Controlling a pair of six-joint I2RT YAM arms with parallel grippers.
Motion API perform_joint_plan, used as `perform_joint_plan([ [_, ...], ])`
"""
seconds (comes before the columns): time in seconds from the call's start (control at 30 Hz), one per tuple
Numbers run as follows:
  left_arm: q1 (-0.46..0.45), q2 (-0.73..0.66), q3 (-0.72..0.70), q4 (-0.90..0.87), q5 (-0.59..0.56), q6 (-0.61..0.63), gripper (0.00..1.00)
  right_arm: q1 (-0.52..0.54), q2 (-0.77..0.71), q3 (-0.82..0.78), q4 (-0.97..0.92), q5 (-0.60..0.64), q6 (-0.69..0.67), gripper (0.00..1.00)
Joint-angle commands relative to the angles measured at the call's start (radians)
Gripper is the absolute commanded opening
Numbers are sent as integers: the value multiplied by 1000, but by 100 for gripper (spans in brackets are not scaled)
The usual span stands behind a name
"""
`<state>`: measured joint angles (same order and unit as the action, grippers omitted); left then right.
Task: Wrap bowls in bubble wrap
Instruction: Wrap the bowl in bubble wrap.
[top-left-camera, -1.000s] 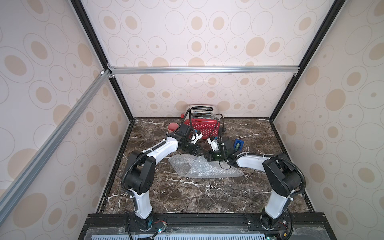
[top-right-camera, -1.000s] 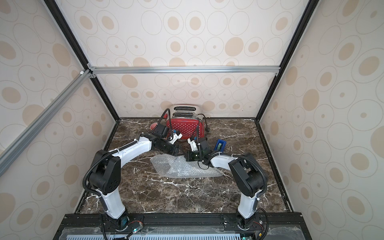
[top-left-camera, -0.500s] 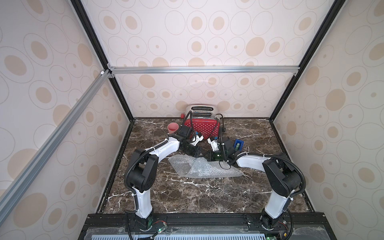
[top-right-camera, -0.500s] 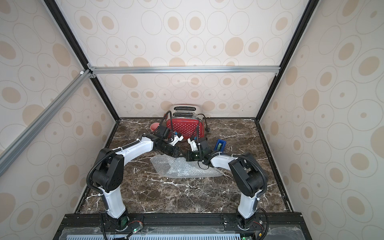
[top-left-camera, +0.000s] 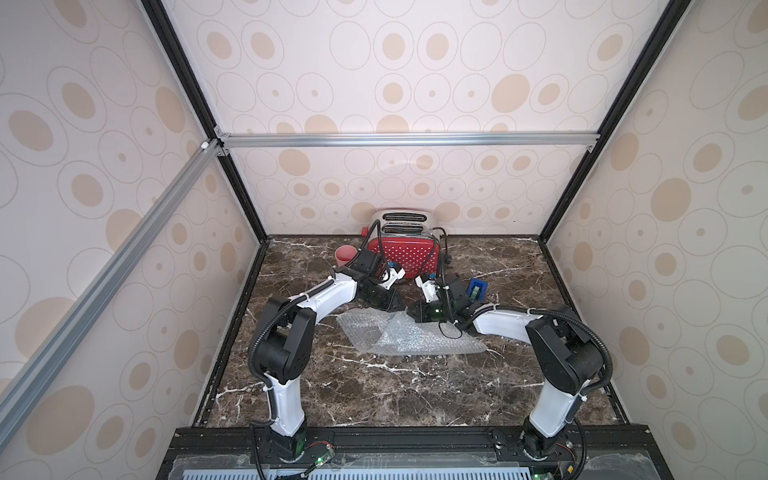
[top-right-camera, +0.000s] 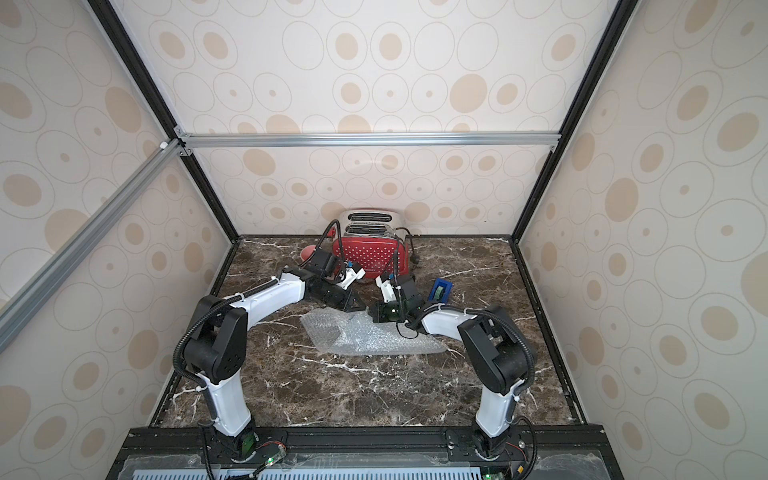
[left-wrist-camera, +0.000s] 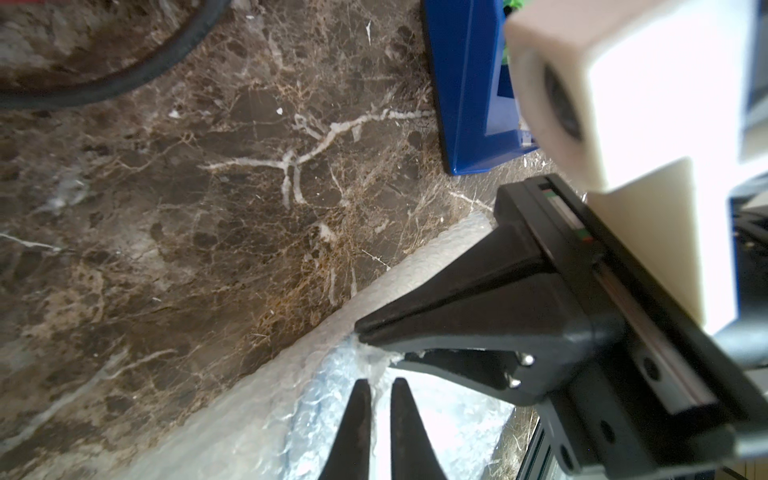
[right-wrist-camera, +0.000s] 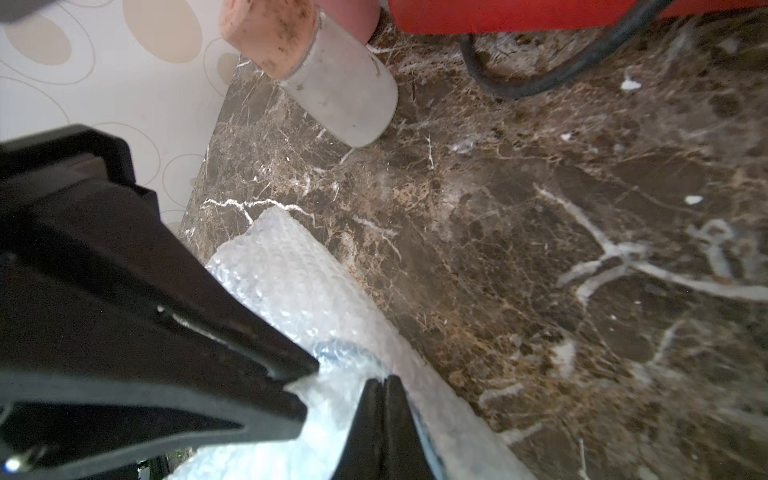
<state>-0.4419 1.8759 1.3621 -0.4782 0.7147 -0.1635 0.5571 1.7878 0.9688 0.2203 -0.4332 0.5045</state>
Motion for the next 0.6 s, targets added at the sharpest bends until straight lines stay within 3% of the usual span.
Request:
perform_joint_plan([
  [0.0, 9, 24, 6, 9, 20, 11, 10, -15, -46, 29, -25, -11, -12, 24],
  [0.13, 13, 31, 3, 23, 21, 3, 4, -27, -105, 21, -37, 1, -41, 38],
  [0.43, 23, 37, -1, 63, 34, -24, 0, -45, -187, 9, -80, -6, -118, 49],
  [0.57, 25, 37, -7, 96, 14, -61, 0, -45, -193, 25, -155, -1, -162, 49],
])
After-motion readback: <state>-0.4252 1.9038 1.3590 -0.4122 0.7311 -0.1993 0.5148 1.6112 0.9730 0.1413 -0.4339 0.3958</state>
